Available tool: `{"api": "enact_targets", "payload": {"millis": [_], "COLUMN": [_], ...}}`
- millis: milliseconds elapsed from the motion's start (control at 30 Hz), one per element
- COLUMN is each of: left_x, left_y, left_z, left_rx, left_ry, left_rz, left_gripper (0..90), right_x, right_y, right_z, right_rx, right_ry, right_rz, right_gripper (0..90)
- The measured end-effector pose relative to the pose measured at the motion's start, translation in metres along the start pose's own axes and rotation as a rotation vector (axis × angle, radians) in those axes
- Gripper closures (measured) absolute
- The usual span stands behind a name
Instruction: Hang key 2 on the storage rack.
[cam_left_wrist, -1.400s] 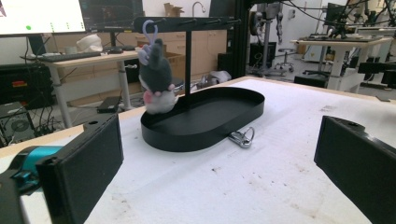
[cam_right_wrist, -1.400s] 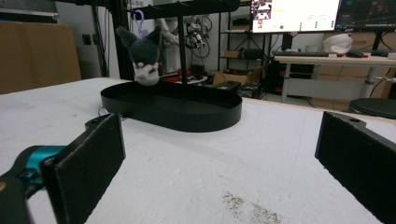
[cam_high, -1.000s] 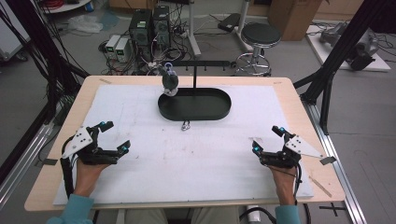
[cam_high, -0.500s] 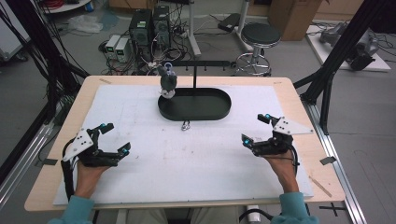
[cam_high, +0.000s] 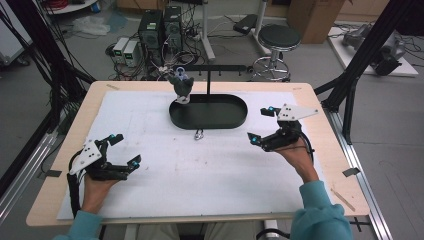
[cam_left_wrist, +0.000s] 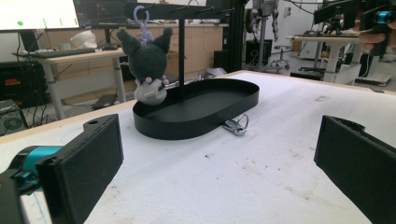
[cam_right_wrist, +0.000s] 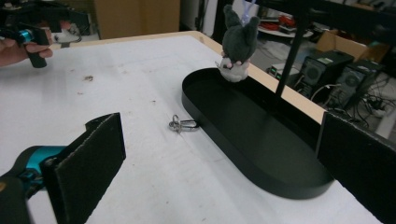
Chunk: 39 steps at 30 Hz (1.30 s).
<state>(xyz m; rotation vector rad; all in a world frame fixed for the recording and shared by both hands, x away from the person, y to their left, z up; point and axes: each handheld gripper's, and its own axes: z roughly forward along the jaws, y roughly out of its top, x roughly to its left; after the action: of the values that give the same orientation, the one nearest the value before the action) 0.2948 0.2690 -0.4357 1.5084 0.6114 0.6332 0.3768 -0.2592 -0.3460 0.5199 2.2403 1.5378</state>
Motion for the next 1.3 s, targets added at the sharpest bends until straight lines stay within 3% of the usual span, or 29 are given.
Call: {"api": "enact_targets", "payload": {"millis": [233, 467, 767, 1100, 1300], "left_x": [-0.001, -0.002, -0.003, -0.003, -0.003], "left_y": [-0.002, -0.005, -0.006, -0.007, -0.008], "left_z": [-0.001, -0.001, -0.002, -0.002, -0.002], "left_rx": [-0.003, -0.009, -0.023, -0.033, -0.031], "left_ry": [-0.003, -0.006, -0.008, -0.006, -0.007], "left_rz": [-0.001, -0.005, -0.003, 0.002, 0.006], "left_gripper": [1.7, 1.7, 1.7, 1.7, 1.7], "right_x": [-0.01, -0.014, -0.018, -0.014, -0.009], "right_y": [0.015, 0.032, 0.041, 0.047, 0.045], "right_z": [0.019, 0.045, 0.077, 0.11, 0.132], "right_rx": [0.028, 0.081, 0.141, 0.198, 0.247], "right_ry": [0.093, 0.175, 0.232, 0.287, 0.326], "right_rz": [-0.01, -0.078, -0.106, -0.151, -0.153], "right_gripper": [0.7, 0.8, 0.8, 0.8, 0.8]}}
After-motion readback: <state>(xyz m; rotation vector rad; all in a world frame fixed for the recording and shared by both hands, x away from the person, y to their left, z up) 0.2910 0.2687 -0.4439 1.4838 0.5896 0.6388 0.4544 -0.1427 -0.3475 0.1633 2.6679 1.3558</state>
